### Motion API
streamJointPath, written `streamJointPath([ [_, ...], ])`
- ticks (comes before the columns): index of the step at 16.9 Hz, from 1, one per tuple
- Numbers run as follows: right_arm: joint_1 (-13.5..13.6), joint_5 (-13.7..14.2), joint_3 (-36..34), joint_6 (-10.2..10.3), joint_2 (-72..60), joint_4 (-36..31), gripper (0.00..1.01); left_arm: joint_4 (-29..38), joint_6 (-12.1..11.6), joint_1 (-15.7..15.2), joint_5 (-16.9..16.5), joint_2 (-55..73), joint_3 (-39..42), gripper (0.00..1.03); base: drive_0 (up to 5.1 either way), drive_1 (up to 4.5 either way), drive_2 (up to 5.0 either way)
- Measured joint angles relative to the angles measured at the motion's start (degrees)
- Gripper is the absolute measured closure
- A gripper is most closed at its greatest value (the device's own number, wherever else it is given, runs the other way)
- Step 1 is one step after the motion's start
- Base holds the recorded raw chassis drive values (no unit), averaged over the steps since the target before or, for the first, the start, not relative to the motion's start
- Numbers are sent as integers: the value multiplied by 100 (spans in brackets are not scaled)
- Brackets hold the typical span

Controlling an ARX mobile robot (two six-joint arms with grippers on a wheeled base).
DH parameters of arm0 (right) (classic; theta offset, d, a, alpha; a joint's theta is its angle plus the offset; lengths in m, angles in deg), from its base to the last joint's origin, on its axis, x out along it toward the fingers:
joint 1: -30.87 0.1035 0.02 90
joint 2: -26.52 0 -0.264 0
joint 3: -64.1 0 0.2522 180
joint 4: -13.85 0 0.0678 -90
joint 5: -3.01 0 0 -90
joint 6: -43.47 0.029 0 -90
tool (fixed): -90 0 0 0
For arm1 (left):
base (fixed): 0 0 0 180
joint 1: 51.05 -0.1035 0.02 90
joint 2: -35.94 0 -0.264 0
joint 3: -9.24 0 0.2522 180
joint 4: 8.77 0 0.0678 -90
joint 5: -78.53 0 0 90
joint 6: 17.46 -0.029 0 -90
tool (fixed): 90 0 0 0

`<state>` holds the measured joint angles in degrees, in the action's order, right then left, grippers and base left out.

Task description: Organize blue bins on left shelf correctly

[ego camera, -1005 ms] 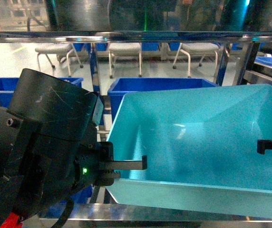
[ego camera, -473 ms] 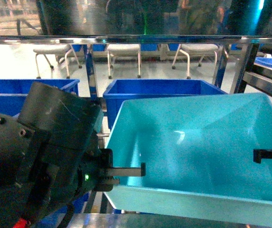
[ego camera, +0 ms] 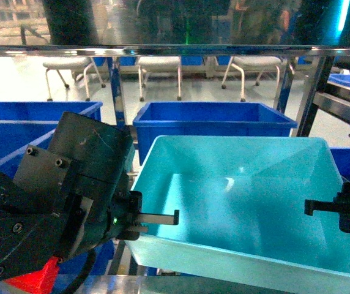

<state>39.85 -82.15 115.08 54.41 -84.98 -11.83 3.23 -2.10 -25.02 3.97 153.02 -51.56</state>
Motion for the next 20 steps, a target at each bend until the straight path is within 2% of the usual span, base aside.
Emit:
streamJointPath([
  [8,-7,-39,2,22,0,22,99,-15,-35,17,20,17,-17,101,0,0,0],
  [9,-35,-166,101,15,-57,188,99,-210,17,57,109,181,-227,101,0,0,0],
  [12,-26,-339,579,-96,-479,398,99,-804,424,87,164,737,-787,100,0,0,0],
  [13,13,-363,708,-109,-553,518,99,-896,433,70,210,796,-894,100,0,0,0],
  [15,133,-330,896,-37,-634,656,99,-828,308,-131,144,887,-1054,100,0,0,0],
  [17,267,-291,994,90,-787,811,99,-916,66,-326,17,1029,-1231,100,0,0,0],
  [20,260,-236,1226,254,-1178,944,99,-1093,-96,-363,-44,1357,-1762,100,0,0,0],
])
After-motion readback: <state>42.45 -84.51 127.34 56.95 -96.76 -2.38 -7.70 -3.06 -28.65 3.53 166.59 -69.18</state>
